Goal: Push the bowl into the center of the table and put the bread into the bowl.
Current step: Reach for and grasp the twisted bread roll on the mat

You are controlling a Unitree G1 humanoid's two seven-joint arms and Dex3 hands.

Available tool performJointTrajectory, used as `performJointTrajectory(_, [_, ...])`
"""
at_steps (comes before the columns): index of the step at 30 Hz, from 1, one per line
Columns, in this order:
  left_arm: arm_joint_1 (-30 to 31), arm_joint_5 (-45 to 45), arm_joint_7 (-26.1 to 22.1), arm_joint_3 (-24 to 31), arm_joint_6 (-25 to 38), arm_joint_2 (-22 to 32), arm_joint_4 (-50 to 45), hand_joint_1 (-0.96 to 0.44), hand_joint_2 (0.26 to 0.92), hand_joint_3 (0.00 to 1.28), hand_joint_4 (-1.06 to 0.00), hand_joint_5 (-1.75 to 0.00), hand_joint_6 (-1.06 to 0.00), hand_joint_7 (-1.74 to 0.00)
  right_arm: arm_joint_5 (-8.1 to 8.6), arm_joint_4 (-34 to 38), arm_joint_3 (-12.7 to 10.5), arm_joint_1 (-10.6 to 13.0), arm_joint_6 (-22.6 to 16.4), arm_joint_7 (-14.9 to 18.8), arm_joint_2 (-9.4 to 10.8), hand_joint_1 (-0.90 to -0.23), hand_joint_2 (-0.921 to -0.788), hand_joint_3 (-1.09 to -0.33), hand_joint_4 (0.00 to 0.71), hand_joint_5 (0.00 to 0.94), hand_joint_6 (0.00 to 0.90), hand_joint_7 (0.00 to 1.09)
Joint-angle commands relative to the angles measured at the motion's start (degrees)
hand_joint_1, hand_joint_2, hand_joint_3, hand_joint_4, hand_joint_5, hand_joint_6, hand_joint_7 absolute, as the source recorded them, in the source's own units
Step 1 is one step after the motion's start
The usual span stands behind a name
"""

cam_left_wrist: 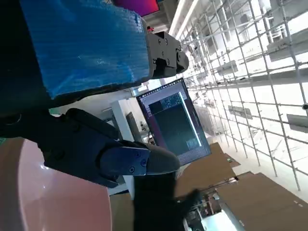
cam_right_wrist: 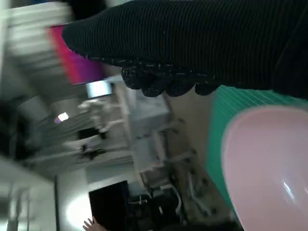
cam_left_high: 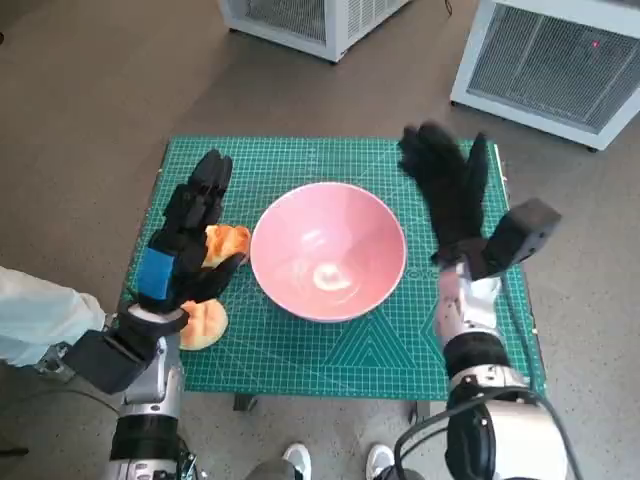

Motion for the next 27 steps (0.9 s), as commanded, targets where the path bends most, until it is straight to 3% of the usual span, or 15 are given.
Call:
performJointTrajectory(1, [-1.6, 1.0, 0.5, -1.1, 0.5, -0.4, -0.6, -0.66, 0.921, 0.32, -0.13, 0.0, -0.14, -0.15, -0.28, -2.5, 1.5, 2.4, -6.4, 3.9, -0.5, -0.679, -0.921, -0.839, 0.211, 0.018, 0.299, 0.18])
performJointTrajectory(4, [-2.1, 1.4, 0.7, -1.6, 0.5, -0.5, -0.8, -0.67, 0.921, 0.33, -0.12, 0.0, -0.13, -0.14, 0.32, -4.5, 2.2, 3.5, -10.3, 6.5, -0.6, -0.704, -0.921, -0.83, 0.217, 0.019, 0.305, 0.19])
performJointTrajectory(9, [-3.1, 1.4, 0.2, -2.5, 0.5, -0.6, -1.2, -0.68, 0.921, 0.34, -0.11, 0.0, -0.13, -0.14, 2.66, -8.3, 2.8, 5.1, -14.2, 11.5, -0.9, -0.741, -0.921, -0.819, 0.222, 0.017, 0.288, 0.19])
performJointTrajectory(17, [-5.4, 0.4, -1.8, -3.5, 0.4, -0.3, -1.1, -0.68, 0.921, 0.37, -0.1, 0.0, -0.12, -0.14, 6.23, -14.6, 4.4, 8.2, -15.7, 16.3, -1.0, -0.776, -0.921, -0.822, 0.22, 0.012, 0.257, 0.2])
performJointTrajectory(21, [-6.4, -0.8, -3.4, -3.7, 0.7, -0.2, -1.2, -0.68, 0.921, 0.38, -0.1, 0.0, -0.12, -0.14, 7.0, -17.3, 5.4, 9.7, -15.5, 16.9, -0.9, -0.78, -0.921, -0.828, 0.22, 0.003, 0.136, 0.42])
performJointTrajectory(27, [-6.9, -4.1, -6.2, -3.7, 2.5, 0.1, -2.8, -0.69, 0.921, 0.37, -0.11, 0.0, -0.11, -0.14, 8.2, -20.5, 6.8, 11.6, -15.0, 17.4, -0.5, -0.794, -0.921, -0.83, 0.212, 0.0, 0.06, 0.52])
